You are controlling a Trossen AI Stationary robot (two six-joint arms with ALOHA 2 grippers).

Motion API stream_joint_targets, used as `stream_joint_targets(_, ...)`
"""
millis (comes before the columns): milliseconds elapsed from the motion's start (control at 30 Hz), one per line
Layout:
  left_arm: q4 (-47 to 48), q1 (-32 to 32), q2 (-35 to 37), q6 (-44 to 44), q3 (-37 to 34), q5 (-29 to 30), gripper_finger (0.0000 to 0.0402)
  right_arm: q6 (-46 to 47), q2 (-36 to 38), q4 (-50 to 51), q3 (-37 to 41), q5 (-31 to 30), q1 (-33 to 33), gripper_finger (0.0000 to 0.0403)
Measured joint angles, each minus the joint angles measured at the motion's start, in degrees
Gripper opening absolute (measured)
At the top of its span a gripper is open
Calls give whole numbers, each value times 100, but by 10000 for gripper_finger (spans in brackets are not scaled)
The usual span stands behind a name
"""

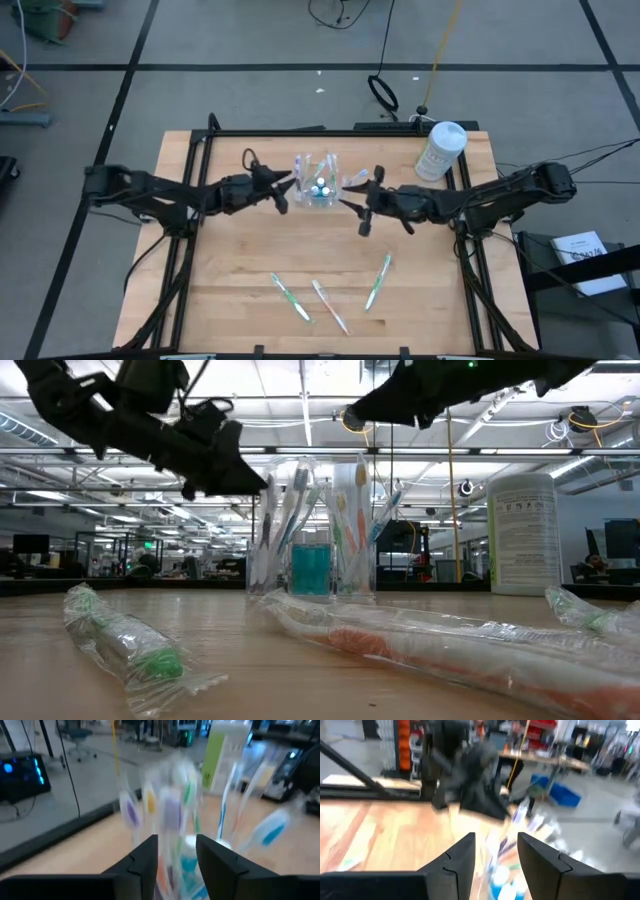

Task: Pick & Place Toothbrushes
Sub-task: Put the green toothbrush into the transparent organizer

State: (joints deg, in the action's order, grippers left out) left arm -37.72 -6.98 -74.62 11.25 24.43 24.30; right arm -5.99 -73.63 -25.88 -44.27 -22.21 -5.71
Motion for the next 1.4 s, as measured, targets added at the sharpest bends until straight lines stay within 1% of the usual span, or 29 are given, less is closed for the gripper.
stream_joint_targets(67,128,0,300,-96,0,-7,140,175,-110,313,-121,-13,-66,141)
stream_joint_targets(133,320,0,555,-109,0,-36,141,187,-302,387,-242,3,-170,141)
stream_joint_targets(267,544,0,831,-186,0,-115,141,-240,-593,757,-317,75,-420,141)
stream_joint_targets(333,548,0,858,-220,0,-116,141,-211,-600,976,-317,380,-526,141)
stream_joint_targets(433,560,0,858,-239,0,-120,141,219,-552,1276,-332,888,-705,141)
stream_joint_targets(500,597,-2,858,-321,0,-121,141,453,-478,1742,-332,1068,-890,141)
stream_joint_targets(600,680,-2,856,-456,0,-117,141,489,-362,2671,-332,1575,-1227,141)
stream_joint_targets(633,678,-2,856,-445,0,-109,141,711,-363,2835,-331,1676,-1330,141)
stream_joint_targets(700,650,-2,856,-326,0,-66,141,1747,-363,3000,-328,1659,-1489,141)
stream_joint_targets(800,662,-7,856,-304,0,-43,141,4075,-360,3235,-326,1634,-1663,141)
stream_joint_targets(900,664,-7,856,-334,0,-42,141,6489,-360,3308,-164,1653,-1935,141)
stream_joint_targets(1000,665,-7,856,-348,0,-42,140,8107,-360,3340,61,1640,-2245,141)
stream_joint_targets(1067,665,-7,856,-367,0,-40,140,8882,-363,3347,255,1554,-2412,141)
stream_joint_targets(1167,666,-7,856,-481,0,-31,140,9410,-371,3370,551,1207,-2587,141)
stream_joint_targets(1233,667,-7,856,-586,0,-22,140,9731,-371,3371,738,1218,-2635,140)
stream_joint_targets(1300,667,-7,856,-626,0,-22,140,10080,-371,3418,907,1408,-2641,136)
stream_joint_targets(1400,667,-7,854,-604,0,-22,140,10360,-371,3408,1167,1494,-2637,130)
